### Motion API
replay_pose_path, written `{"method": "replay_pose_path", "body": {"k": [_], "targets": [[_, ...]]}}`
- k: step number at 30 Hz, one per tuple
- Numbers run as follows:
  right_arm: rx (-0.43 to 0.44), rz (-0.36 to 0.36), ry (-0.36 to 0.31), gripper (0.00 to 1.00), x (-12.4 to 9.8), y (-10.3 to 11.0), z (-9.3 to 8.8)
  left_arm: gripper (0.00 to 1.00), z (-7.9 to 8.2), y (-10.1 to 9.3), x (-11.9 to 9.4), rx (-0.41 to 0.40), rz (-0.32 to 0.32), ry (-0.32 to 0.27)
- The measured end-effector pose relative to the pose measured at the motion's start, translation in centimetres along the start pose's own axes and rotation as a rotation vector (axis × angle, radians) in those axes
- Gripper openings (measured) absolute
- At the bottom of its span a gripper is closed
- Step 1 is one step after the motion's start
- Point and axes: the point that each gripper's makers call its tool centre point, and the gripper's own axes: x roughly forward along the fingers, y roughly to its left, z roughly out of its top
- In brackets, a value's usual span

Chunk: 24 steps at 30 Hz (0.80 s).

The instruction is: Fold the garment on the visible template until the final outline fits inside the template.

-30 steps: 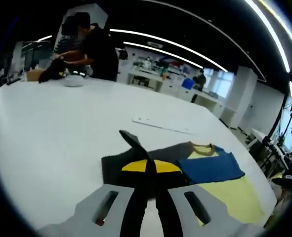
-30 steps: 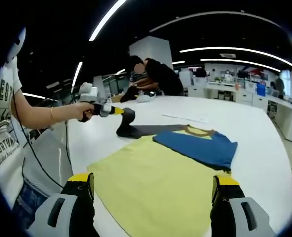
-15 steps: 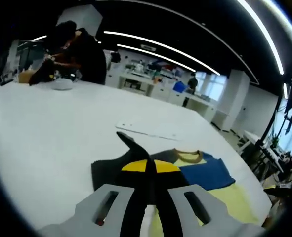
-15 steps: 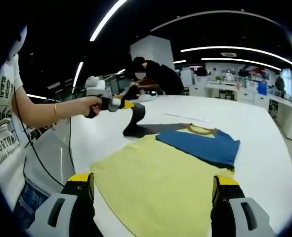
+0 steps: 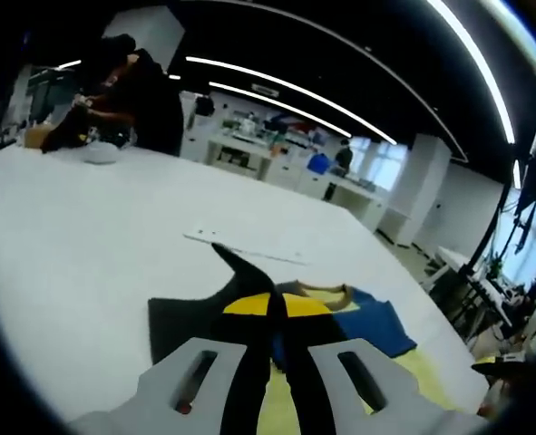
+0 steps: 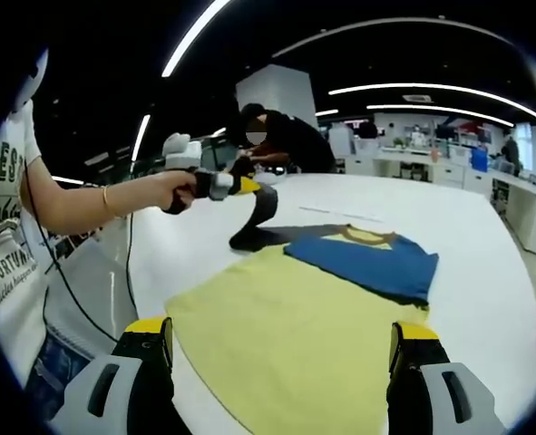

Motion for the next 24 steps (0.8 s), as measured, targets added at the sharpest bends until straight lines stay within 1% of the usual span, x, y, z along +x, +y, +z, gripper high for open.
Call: {"method": "replay_pose_path", "body": {"k": [7,13,16,20,24], "targets": [[0.002,0.006,0.008,0.99,0.1,0.2,-0.3,0.0,-0.3,-1.2,0.8,0.018,-0.037,0.008],[0.005,0.009,0.026,0.99,0.2,0.4,-0.9,0.0,0.1,-1.9,1.5,0.025,-0.061,-0.003],[0.009,0.01,0.027,0.99,0.2,0.5,-1.0,0.0,0.5,-2.8,1.7,0.028,-0.078,-0.016],[0.009,0.012,0.025,0.99,0.4,0.5,-0.9,0.0,0.6,-3.6,2.2,0.046,-0.09,-0.014],[0.009,0.013,0.025,0.99,0.4,0.6,-0.8,0.0,1.0,-4.6,2.6,0.053,-0.108,-0.026]]}}
